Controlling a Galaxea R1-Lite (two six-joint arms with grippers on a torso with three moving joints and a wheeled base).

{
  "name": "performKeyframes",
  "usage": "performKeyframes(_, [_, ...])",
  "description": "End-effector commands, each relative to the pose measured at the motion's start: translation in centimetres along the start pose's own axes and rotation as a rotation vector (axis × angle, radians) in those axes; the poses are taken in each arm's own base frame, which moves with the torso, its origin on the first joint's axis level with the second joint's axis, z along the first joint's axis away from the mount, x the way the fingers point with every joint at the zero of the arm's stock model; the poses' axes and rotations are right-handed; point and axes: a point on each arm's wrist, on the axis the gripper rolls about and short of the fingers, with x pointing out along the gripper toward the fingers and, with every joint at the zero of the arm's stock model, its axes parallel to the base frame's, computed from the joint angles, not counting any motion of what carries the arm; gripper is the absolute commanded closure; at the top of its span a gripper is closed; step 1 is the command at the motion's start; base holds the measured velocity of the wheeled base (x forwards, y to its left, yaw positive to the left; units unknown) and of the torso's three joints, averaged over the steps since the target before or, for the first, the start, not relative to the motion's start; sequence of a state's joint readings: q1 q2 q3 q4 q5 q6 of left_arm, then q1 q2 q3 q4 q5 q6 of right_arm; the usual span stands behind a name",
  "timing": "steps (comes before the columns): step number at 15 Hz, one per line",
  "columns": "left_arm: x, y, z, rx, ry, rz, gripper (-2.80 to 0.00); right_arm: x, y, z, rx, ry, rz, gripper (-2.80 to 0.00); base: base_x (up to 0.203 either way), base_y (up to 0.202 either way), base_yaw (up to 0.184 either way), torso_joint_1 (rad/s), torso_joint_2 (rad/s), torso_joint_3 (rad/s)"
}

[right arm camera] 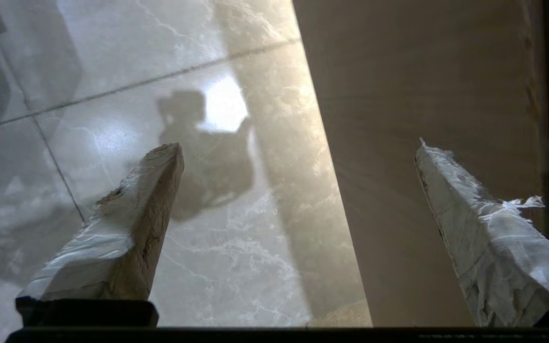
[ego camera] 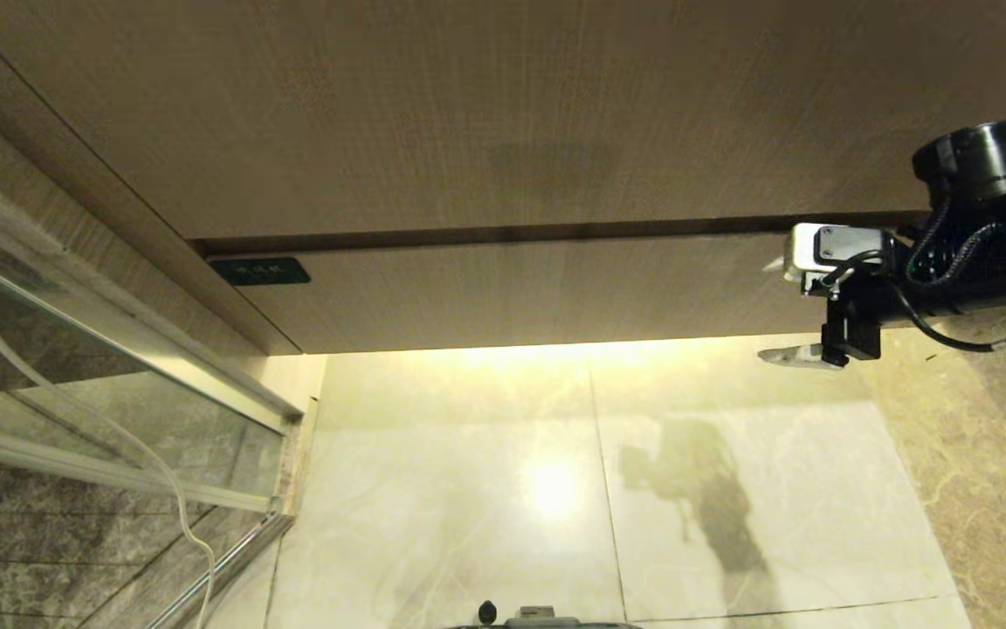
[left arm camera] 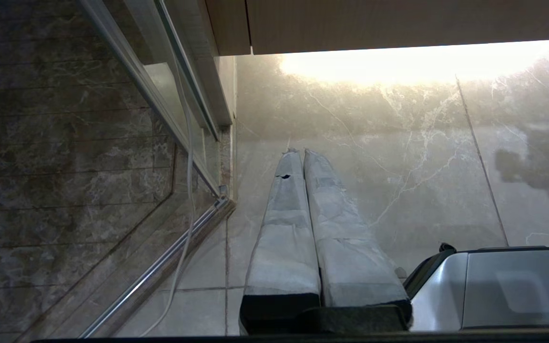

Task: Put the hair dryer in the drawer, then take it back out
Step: Pull open the drawer

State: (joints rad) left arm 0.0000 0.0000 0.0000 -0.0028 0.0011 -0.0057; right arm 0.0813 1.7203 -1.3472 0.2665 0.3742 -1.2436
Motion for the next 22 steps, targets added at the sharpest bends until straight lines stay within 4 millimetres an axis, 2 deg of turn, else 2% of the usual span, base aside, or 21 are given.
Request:
performKeyframes(1, [0.0, 0.0, 0.0, 0.000, 0.001, 0.000, 0.00, -1.2, 0.6, 0.5, -0.024, -0.023, -0.027, -2.80, 0.000, 0.000, 0.000, 0.000, 0.00, 0.000])
performKeyframes(5, [0.0, 0.0, 0.0, 0.000, 0.000, 0.000, 0.00, -1.2, 1.2, 0.6, -0.065, -0.058, -0.096, -2.80, 0.000, 0.000, 0.000, 0.000, 0.00, 0.000])
performKeyframes(22, [0.0, 0.0, 0.0, 0.000, 0.000, 0.000, 0.00, 3.7, -1.4, 0.6, -0.154, -0.135, -0.266, -2.80, 0.000, 0.000, 0.000, 0.000, 0.00, 0.000])
